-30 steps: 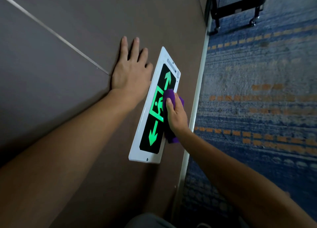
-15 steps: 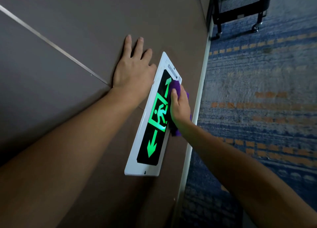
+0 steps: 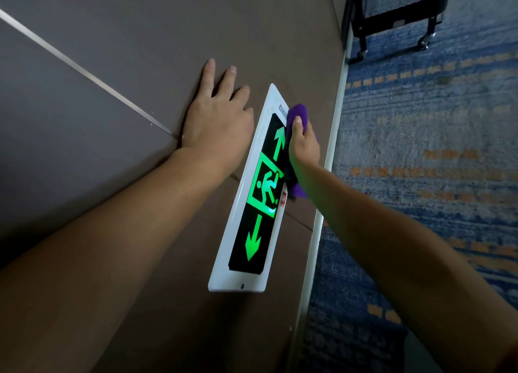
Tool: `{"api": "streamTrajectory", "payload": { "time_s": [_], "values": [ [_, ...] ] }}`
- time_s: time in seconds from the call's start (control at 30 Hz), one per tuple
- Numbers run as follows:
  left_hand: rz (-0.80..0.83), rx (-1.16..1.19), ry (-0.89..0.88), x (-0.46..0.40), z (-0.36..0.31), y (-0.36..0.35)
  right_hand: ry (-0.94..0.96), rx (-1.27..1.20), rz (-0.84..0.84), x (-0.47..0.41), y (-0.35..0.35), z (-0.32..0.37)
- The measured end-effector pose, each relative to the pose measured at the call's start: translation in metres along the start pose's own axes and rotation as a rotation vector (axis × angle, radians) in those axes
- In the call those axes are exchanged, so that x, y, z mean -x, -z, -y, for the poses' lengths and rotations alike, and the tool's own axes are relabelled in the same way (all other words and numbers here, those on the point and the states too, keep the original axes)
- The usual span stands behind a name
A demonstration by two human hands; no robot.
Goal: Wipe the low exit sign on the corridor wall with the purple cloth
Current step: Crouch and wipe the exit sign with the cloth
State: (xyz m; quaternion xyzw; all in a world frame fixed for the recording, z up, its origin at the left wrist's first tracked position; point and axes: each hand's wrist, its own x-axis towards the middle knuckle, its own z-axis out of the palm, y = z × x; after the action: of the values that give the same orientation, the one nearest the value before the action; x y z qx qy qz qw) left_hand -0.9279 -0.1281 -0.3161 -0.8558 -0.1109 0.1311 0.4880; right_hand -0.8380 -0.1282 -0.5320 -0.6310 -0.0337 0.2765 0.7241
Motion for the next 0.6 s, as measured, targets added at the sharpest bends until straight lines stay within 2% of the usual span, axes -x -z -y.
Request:
{"api": "streamTrajectory", "payload": {
  "time_s": [0.2, 0.27, 0.37, 0.53, 0.6],
  "values": [
    [-0.07, 0.043, 0.152, 0.024, 0.004, 0.01, 0.358, 0.09, -0.018, 0.0, -0.022, 0.062],
    [-0.05, 0.043, 0.149, 0.023, 0.003, 0.012, 0.383, 0.084, -0.012, -0.001, -0.027, 0.069],
    [-0.034, 0.056, 0.135, 0.023, 0.003, 0.014, 0.329, 0.081, -0.019, -0.01, -0.022, 0.059],
    [-0.033, 0.064, 0.115, 0.031, 0.008, 0.017, -0.015, 0.017, 0.004, -0.013, -0.007, 0.03],
    [-0.03, 0.071, 0.114, 0.032, 0.008, 0.017, -0.013, 0.03, -0.008, -0.009, -0.012, 0.036]
  ]
}}
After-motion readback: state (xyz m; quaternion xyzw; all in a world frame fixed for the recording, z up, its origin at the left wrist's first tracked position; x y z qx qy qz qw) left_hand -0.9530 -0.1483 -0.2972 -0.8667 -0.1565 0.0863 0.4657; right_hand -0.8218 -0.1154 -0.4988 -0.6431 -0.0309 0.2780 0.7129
